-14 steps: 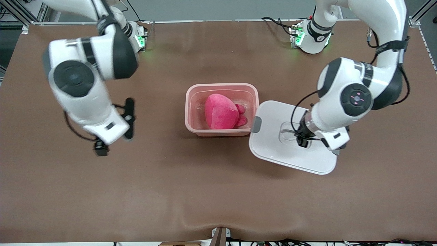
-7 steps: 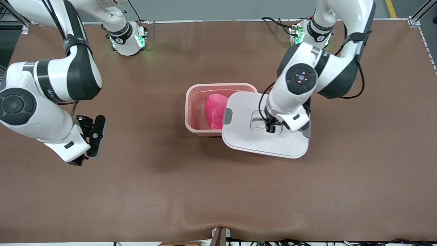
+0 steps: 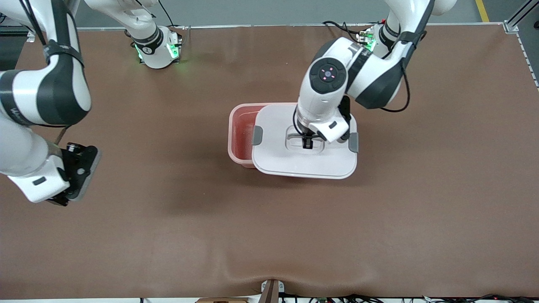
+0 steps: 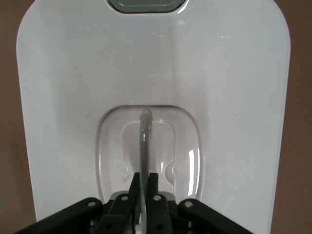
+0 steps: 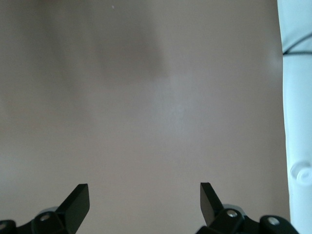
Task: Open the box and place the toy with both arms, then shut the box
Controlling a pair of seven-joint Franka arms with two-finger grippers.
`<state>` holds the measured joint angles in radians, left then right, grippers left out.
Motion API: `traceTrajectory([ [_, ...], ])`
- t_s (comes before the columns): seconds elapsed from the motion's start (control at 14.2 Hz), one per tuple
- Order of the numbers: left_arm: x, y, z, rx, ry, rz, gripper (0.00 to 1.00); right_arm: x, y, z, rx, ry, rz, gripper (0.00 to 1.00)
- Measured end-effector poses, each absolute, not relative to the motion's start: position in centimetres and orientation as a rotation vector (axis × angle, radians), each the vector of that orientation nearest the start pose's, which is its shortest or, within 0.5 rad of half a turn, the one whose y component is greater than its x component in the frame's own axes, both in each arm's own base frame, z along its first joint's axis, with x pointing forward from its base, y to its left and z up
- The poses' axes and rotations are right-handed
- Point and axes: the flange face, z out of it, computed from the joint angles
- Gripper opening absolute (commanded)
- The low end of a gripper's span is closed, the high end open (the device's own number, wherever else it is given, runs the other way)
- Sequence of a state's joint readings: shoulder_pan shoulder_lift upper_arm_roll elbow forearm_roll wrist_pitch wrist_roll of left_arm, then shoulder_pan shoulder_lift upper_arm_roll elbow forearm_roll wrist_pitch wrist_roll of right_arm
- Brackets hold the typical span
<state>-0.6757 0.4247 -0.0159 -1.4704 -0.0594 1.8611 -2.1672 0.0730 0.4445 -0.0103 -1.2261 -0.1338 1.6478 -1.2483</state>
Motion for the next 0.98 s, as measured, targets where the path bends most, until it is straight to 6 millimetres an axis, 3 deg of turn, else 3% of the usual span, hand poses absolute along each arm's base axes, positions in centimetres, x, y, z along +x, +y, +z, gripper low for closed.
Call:
traceTrajectory([
  [0.14, 51.2, -45.0, 43.1, -2.276, -2.133, 0.103, 0.0, 68.0, 0.0, 51.5, -2.587, -1.925, 0.178, 1.0],
  [0.28, 50.4, -46.0, 42.7, -2.273, -2.131, 0.102, 0.0, 67.1, -1.7, 50.7, -2.608, -1.898, 0.165, 1.0],
  [0.56, 49.0, -48.0, 41.8, -2.228, -2.185, 0.099, 0.0, 63.2, -2.1, 48.3, -2.698, -1.814, 0.093, 1.0],
  [0.77, 48.3, -49.1, 41.4, -2.215, -2.215, 0.098, 0.0, 60.6, -3.2, 47.5, -2.822, -1.584, 0.118, 1.0],
  [0.98, 47.9, -50.0, 40.5, -2.202, -2.241, 0.098, 0.0, 59.7, -3.9, 47.4, -2.991, -1.174, 0.147, 1.0],
])
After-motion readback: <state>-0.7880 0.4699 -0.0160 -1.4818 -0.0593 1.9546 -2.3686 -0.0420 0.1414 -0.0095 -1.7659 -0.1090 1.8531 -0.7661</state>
